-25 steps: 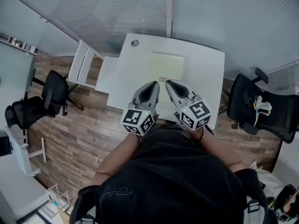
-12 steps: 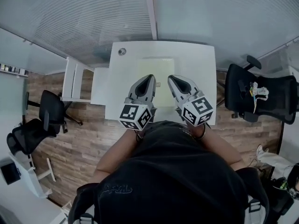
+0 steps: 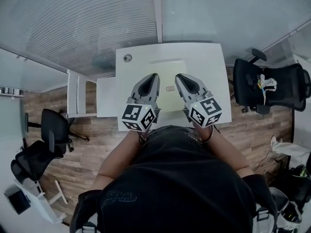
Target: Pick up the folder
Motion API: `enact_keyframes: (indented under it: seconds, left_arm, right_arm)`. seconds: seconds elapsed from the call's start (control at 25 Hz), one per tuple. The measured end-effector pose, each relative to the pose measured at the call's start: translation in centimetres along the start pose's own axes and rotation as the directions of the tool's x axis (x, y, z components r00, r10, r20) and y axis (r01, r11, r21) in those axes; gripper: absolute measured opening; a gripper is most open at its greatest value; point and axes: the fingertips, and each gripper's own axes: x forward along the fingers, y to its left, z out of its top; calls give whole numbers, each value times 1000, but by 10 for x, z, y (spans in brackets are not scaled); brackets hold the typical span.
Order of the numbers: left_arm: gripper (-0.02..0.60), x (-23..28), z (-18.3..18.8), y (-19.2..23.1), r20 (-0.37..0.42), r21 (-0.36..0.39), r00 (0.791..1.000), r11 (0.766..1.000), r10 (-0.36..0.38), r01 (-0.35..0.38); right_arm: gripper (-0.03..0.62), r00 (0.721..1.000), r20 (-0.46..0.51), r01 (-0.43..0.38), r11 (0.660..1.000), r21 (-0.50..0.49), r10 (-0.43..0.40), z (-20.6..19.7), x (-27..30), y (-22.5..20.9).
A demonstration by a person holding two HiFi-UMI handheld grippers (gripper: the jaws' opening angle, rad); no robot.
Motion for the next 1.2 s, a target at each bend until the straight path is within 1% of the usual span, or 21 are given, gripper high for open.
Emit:
enact_keyframes:
  seconds: [0.2, 0.32, 0.36, 0.44, 0.52, 0.72, 0.84, 1.08, 1.2]
  left_arm:
    - [12, -16, -8, 19, -22, 5, 999, 999, -38, 38]
    - [12, -22, -20, 34, -50, -7, 998, 999, -34, 33]
    - [12, -23, -23, 39, -59, -14, 998, 999, -31, 30]
    - [12, -22, -30, 45, -72, -41, 997, 999, -32, 29]
    - [12, -18, -35, 47, -79, -67, 996, 997, -35, 30]
    - [12, -8, -47, 47, -104, -62, 994, 998, -38, 32]
    - [12, -1, -56, 52, -128, -59, 991, 998, -30, 23]
    - [14, 18, -91, 67, -205, -38, 978, 999, 21, -30]
    - [37, 27, -109, 82, -245, -36, 967, 996, 65, -76]
  right_arm:
    - [25, 998, 0, 57, 998, 12, -57, -16, 4, 16]
    - [38, 995, -14, 98, 995, 23, -98, -27, 1, 13]
    - [48, 994, -21, 112, 993, 30, -111, -31, 0, 10]
    - [96, 990, -37, 136, 990, 44, -135, -38, -1, 2]
    - [115, 988, -49, 148, 988, 54, -145, -43, 0, -5]
    - [158, 986, -87, 145, 988, 48, -140, -57, 5, -19]
    - [188, 986, -121, 126, 990, 58, -119, -67, 11, -28]
    - [243, 976, -203, 102, 990, 101, -80, -98, 20, -57]
    - [260, 969, -240, 87, 990, 115, -57, -113, 28, -73]
